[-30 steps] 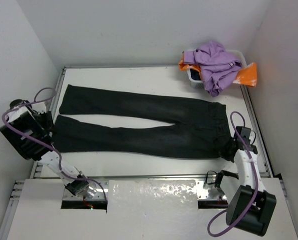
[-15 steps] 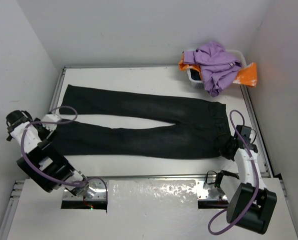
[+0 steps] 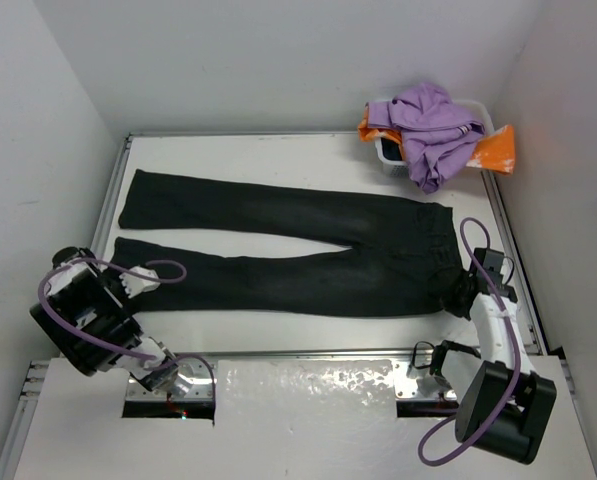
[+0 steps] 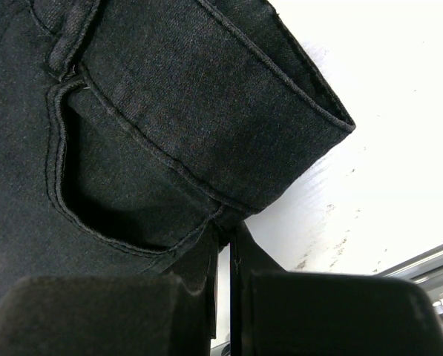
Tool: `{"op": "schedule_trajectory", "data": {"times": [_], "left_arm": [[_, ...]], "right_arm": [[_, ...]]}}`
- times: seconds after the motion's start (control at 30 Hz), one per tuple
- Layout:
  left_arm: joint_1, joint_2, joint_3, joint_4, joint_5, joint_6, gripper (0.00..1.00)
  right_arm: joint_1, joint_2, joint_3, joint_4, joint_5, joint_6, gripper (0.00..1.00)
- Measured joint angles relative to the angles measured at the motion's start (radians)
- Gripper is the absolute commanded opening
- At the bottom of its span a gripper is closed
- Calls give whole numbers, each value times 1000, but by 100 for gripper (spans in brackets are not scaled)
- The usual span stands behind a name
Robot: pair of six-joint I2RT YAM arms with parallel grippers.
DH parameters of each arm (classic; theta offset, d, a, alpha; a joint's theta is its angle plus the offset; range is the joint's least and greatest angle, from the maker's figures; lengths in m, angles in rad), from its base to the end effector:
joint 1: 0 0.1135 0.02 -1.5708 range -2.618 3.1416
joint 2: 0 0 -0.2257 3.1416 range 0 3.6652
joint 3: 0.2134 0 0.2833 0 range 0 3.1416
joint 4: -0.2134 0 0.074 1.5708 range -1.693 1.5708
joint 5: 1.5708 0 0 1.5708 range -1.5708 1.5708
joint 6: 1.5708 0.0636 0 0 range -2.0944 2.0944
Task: Fold and stack the trousers
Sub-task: Fold the trousers
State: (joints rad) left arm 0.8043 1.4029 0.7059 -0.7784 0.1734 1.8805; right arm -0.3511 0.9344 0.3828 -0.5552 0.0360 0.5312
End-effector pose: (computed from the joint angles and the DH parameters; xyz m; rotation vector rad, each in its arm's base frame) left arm 0.1786 0.1697 0.0683 1.5225 2.5270 0.0791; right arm 0.2008 -0.0760 0.0780 1.1530 2.4152 0.0089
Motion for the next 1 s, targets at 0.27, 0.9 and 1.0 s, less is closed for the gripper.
{"op": "schedule_trajectory", "data": {"times": [0.27,0.9,1.0], "left_arm": [[-47,-21,-122,288,-67,-37,0],[34,-31,339,-250,24,-192,0],[39,-30,404,-320,19,-184,0]], "right_arm": [[0,10,0,1,-6,0,0],[5,-271,229,-323,0,-61,0],[5,-316,277,-406,12,-80,0]]}}
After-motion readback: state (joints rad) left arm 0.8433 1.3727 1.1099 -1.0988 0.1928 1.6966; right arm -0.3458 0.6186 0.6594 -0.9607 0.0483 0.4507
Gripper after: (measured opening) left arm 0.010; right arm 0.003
